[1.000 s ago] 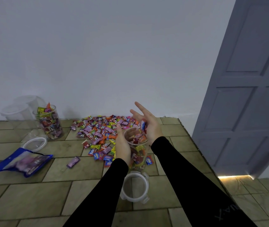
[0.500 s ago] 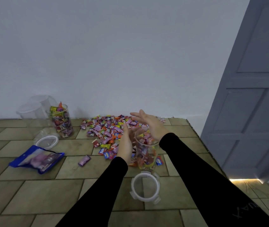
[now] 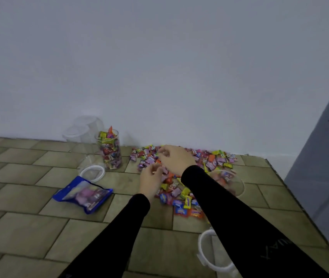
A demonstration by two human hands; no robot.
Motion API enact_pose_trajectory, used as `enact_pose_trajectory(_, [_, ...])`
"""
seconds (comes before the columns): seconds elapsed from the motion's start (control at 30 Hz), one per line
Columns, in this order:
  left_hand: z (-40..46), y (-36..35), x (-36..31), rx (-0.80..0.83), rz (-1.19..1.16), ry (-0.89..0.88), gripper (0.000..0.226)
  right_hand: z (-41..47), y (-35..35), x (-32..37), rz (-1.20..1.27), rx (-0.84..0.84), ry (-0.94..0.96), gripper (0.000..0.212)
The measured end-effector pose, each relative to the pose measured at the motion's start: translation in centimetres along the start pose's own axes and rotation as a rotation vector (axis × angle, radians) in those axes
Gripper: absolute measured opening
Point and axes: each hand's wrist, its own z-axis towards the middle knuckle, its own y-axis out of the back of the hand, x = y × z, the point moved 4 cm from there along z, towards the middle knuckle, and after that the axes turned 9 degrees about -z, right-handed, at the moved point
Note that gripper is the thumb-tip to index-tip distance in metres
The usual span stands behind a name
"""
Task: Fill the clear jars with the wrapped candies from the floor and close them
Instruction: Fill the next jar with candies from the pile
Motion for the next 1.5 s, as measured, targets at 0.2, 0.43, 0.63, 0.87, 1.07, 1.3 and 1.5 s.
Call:
enact_pose_trajectory(0.2, [4.5, 5.5, 1.6, -0.068, 0.426, 0.025, 0.021, 5.3, -5.1, 0.0, -0.176, 0.070, -0.030, 0.030])
enact_pose_trajectory(0.43, [9.1, 7.1, 2.6, 0.017, 0.652, 0.003, 0.040, 11.3, -8.7, -0.7, -0.352, 0.002, 0.001, 0.034])
enact_pose_trajectory(0.63, [13.9, 6.3, 4.6, 0.090, 0.824, -0.002, 0.062, 15.3, -12.4, -2.0, -0.499, -0.081, 0.062, 0.037])
enact_pose_trajectory(0.87, [18.0, 5.5, 6.1, 0.147, 0.862, 0.006, 0.074, 19.7, -13.5, -1.6, -0.499, -0.217, 0.161, 0.036])
enact_pose_trajectory(1.07, [18.8, 4.9, 7.3, 0.152, 0.921, -0.038, 0.068, 21.3, -16.0, -3.7, -0.560, -0.038, 0.205, 0.066])
enact_pose_trajectory(1.3, [18.1, 5.1, 7.3, 0.079, 0.880, -0.198, 0.060, 20.7, -16.1, -4.0, -0.553, -0.071, 0.166, 0.073])
enact_pose_trajectory(1.5, [17.7, 4.8, 7.3, 0.043, 0.887, -0.256, 0.059, 19.5, -15.7, -4.9, -0.499, -0.178, 0.094, 0.059])
